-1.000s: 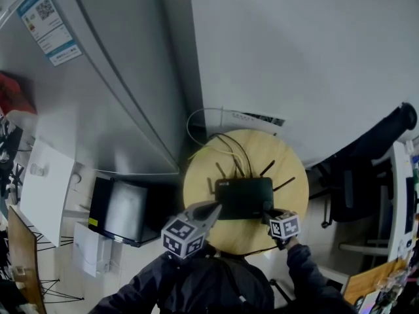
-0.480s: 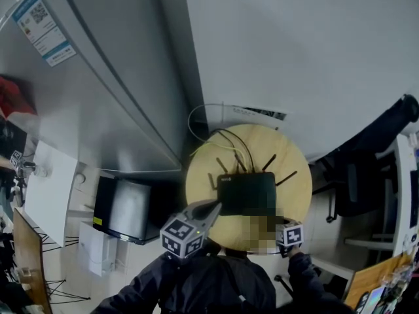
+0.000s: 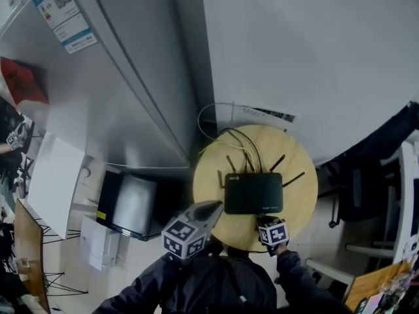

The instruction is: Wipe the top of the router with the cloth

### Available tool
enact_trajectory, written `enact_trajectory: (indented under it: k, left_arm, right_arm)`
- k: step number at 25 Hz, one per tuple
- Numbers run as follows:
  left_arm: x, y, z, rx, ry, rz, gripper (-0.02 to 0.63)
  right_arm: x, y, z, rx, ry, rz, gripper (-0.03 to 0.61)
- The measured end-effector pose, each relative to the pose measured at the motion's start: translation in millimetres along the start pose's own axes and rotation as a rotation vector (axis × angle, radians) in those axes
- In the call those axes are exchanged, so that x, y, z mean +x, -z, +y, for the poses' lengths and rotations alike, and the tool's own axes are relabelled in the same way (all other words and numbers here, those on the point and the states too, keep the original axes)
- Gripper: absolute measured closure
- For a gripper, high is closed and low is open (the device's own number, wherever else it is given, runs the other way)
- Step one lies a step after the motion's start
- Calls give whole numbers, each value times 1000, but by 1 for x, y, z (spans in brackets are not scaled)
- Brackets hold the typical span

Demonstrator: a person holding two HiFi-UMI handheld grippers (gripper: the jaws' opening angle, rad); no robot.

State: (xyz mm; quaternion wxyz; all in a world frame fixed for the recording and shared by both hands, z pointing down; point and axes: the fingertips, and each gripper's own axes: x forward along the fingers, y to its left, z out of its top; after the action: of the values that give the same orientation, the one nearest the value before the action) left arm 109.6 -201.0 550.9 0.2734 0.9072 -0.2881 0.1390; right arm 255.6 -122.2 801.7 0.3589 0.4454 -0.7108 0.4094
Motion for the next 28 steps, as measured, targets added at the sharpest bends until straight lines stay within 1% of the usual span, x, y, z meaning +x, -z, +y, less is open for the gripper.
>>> enact_trajectory:
  k: [4,10,12,15,18,20,22,24,28]
  left_arm:
    - [-7,1,5,-5,-17,-7,614]
    - [-22,1,9,-9,-41,-17,614]
    - [-27,0,13,-9,-49,-19,614]
    - [-32,2,18,-6,-57,-22,614]
    - [-33,5,20,-5,-50,-19,614]
    - [-29,5,20,1,-39,-15,614]
    - [-23,3,18,7,-21,-14,614]
    - [-14,-6,14,18,4,-19,614]
    - [2,-28,5,73,47,-30,614]
  right_arm:
    - [19,-17,51,-82,-80,-7,508]
    - [40,-31,113,-148,-164,17,508]
    - [45,-35,122,-157,-177,16,508]
    - [46,-34,123,-155,-181,24,508]
    - [36,-32,126,-144,-237,23,508]
    - [21,-37,127,-141,-284,-12,508]
    - [-1,-51,120,-141,-293,-75,508]
    - [-29,-75,106,-150,-275,-153,508]
    - [-91,-121,67,-143,-209,-309,508]
